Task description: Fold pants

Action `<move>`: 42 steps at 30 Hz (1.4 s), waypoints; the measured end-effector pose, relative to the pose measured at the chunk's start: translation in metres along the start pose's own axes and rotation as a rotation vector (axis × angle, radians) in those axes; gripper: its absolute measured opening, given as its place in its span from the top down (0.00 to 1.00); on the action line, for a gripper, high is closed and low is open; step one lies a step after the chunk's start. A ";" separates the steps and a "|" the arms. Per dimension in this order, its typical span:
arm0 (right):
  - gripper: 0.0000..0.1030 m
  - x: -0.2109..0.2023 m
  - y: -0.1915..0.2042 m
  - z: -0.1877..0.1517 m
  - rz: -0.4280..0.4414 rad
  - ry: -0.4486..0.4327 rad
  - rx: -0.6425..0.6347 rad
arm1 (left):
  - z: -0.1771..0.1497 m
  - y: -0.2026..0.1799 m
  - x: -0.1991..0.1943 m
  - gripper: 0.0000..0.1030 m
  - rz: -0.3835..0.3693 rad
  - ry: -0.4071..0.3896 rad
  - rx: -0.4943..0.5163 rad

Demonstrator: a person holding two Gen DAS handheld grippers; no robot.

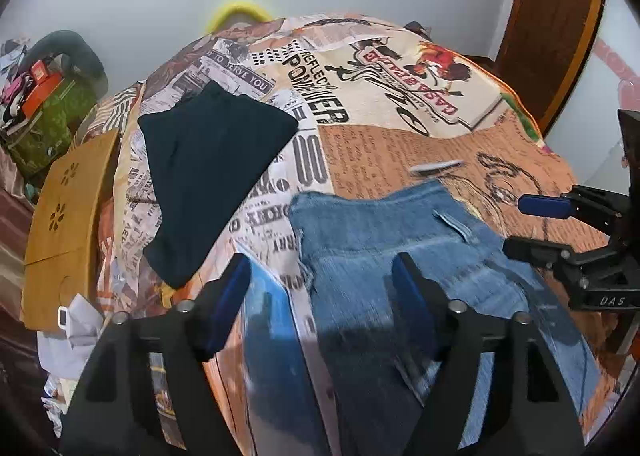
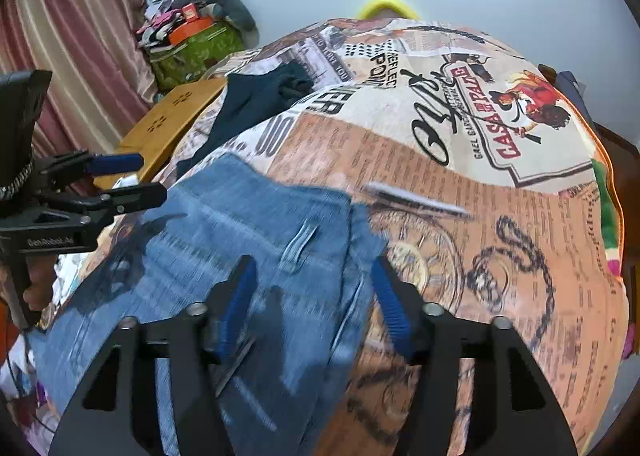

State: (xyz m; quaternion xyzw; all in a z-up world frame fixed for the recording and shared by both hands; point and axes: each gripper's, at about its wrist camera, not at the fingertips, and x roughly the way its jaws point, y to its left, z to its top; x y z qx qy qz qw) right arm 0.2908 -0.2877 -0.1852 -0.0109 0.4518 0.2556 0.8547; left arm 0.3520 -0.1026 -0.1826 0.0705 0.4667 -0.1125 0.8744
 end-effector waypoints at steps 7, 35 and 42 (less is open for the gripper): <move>0.24 -0.005 -0.002 -0.034 0.047 0.051 0.035 | -0.023 0.004 -0.004 0.16 -0.067 0.084 -0.036; 0.75 0.038 -0.024 -0.020 0.297 0.123 0.246 | -0.011 -0.004 0.041 0.46 -0.364 0.222 -0.124; 0.82 0.000 -0.009 -0.001 0.274 -0.025 0.189 | -0.003 0.005 -0.013 0.59 -0.361 0.082 -0.104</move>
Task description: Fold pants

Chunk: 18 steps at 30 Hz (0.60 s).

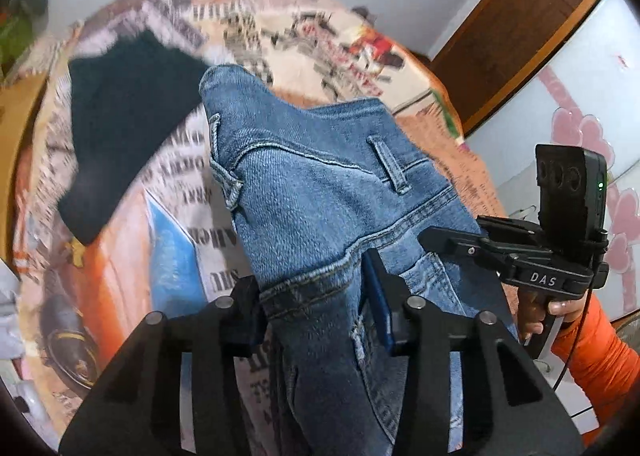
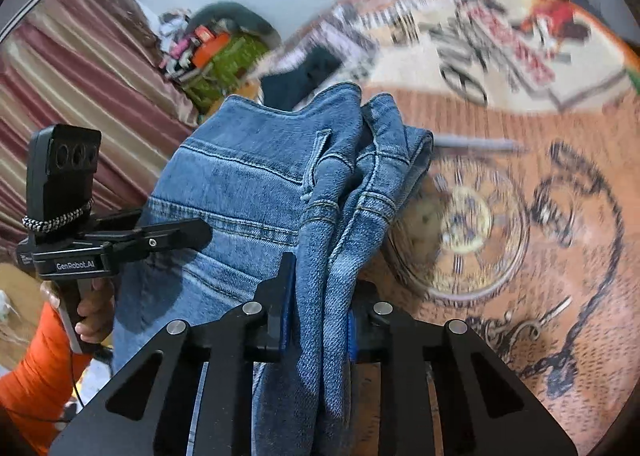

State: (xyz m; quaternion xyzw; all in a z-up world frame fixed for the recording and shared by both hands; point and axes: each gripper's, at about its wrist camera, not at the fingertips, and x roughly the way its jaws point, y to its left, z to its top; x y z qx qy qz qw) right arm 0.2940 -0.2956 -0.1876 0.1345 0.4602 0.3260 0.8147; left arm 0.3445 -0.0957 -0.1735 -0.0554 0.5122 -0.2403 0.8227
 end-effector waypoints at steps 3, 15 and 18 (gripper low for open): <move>0.83 -0.017 0.020 0.014 -0.006 -0.076 -0.052 | 0.006 -0.008 -0.026 0.61 0.026 -0.074 0.035; 0.84 -0.034 0.104 0.110 -0.001 -0.284 -0.242 | 0.060 0.013 -0.131 0.63 0.145 -0.416 0.066; 0.84 -0.021 0.118 0.127 -0.006 -0.302 -0.264 | 0.079 0.036 -0.143 0.63 0.174 -0.466 0.046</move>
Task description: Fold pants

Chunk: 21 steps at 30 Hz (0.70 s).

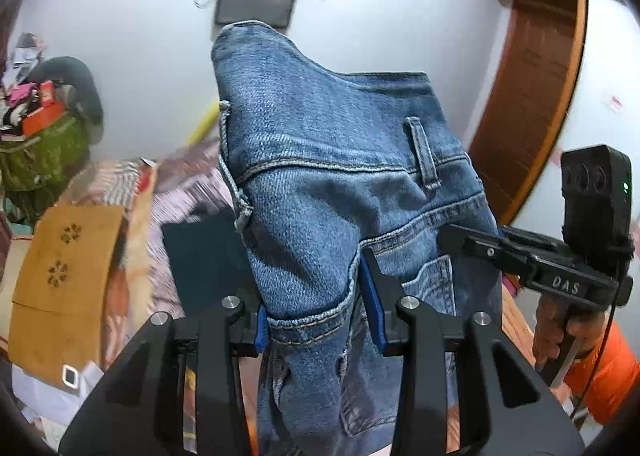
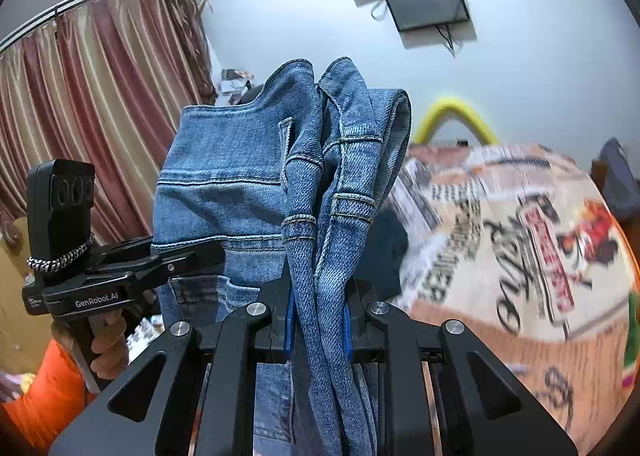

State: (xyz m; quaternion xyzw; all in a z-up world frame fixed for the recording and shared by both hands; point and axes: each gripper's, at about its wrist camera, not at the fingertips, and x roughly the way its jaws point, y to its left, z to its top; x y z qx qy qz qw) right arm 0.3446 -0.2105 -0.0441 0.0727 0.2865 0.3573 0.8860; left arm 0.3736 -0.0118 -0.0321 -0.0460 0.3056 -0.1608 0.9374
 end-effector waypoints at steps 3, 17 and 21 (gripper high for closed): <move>0.84 0.030 0.002 0.012 -0.003 0.002 -0.008 | 0.009 0.022 0.010 0.63 0.032 -0.013 -0.014; 0.84 0.208 -0.047 -0.007 -0.110 0.208 0.087 | -0.017 0.142 0.169 0.64 0.206 0.099 -0.104; 0.84 0.254 -0.070 -0.022 -0.230 0.337 0.127 | -0.033 0.164 0.222 0.64 0.243 0.170 -0.106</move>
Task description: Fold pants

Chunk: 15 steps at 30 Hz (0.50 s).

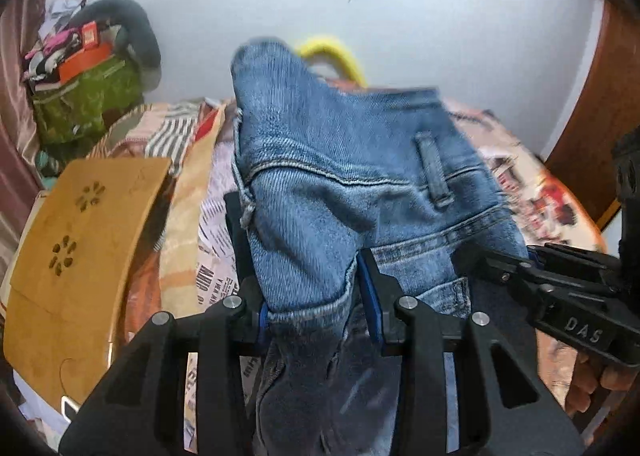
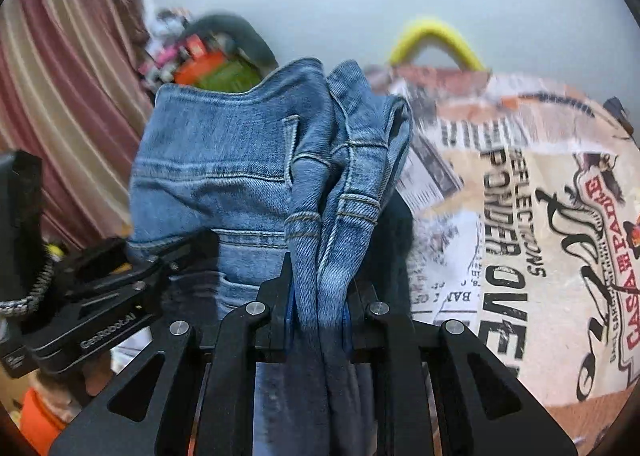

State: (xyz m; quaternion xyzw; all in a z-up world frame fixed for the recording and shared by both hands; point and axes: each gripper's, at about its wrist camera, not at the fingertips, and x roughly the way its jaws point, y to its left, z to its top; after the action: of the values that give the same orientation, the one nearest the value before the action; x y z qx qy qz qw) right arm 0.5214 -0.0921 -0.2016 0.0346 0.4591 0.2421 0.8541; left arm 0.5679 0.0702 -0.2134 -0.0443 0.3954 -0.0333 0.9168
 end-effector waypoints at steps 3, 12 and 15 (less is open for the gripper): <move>0.78 0.014 -0.010 -0.002 -0.013 0.052 -0.016 | -0.008 0.004 0.039 0.63 0.007 0.069 -0.006; 0.59 -0.010 -0.020 -0.026 0.000 0.007 -0.031 | -0.028 0.022 0.051 0.47 0.062 0.139 -0.083; 0.59 -0.025 -0.016 -0.031 0.003 -0.005 -0.036 | -0.032 0.025 0.028 0.47 0.042 0.137 -0.076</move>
State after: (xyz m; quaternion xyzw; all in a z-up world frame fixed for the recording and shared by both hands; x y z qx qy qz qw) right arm 0.4912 -0.1220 -0.2050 0.0202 0.4526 0.2516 0.8553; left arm 0.5645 0.0903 -0.2584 -0.0685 0.4592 -0.0022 0.8857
